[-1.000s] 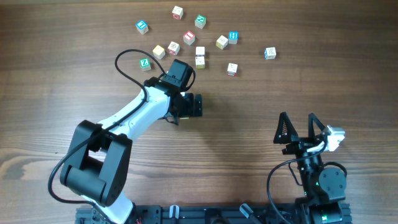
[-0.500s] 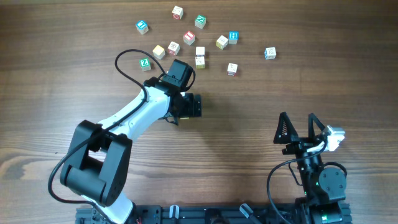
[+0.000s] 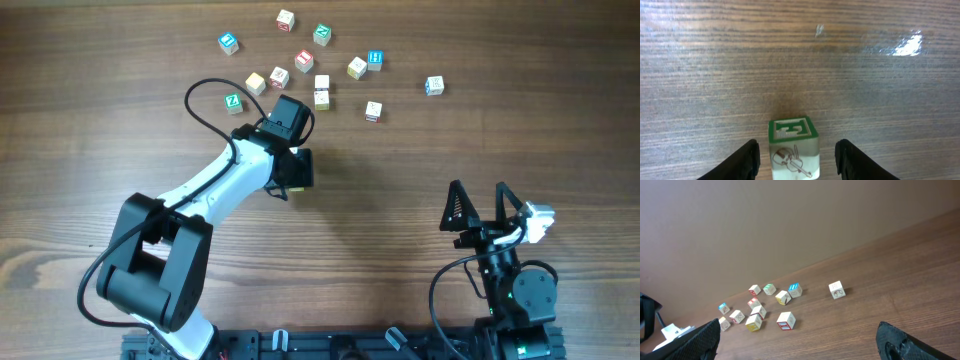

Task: Form a horizontal line
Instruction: 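Lower the block onto the table and open the left gripper, then lift the left gripper and move it back over the block cluster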

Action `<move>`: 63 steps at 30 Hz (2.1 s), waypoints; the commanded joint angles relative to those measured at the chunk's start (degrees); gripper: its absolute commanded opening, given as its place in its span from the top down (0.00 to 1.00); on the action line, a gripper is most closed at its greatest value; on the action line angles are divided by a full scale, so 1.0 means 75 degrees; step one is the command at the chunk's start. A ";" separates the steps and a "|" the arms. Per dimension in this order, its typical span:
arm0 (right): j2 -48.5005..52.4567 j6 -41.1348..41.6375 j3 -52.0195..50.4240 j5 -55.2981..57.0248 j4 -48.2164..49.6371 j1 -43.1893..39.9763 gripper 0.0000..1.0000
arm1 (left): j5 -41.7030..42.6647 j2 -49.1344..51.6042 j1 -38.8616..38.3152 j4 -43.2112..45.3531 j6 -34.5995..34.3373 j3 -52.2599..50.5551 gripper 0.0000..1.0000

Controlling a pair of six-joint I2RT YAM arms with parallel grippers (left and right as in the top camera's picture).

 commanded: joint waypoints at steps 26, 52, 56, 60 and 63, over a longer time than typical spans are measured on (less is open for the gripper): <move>-0.0052 0.0003 -0.0006 -0.0090 0.0029 -0.0032 0.00 | -0.0219 0.0064 -0.0035 0.0501 0.0009 -0.0463 0.00; -0.0052 0.0003 -0.0006 -0.0090 0.0029 -0.0032 0.00 | -0.1131 -0.1402 0.2340 0.5257 0.1419 0.4505 0.96; -0.0052 0.0009 -0.0006 -0.0090 0.0029 -0.0032 0.00 | -0.1081 -0.0985 0.2684 0.3474 0.1460 0.5149 0.96; -0.0052 0.0003 -0.0006 -0.0090 0.0029 -0.0032 0.00 | -0.0662 0.0020 0.3127 0.1067 0.1486 0.7038 0.96; -0.0052 0.0003 -0.0006 -0.0090 0.0029 -0.0032 0.00 | -0.0525 0.0653 0.3477 0.0099 0.1582 0.8163 0.96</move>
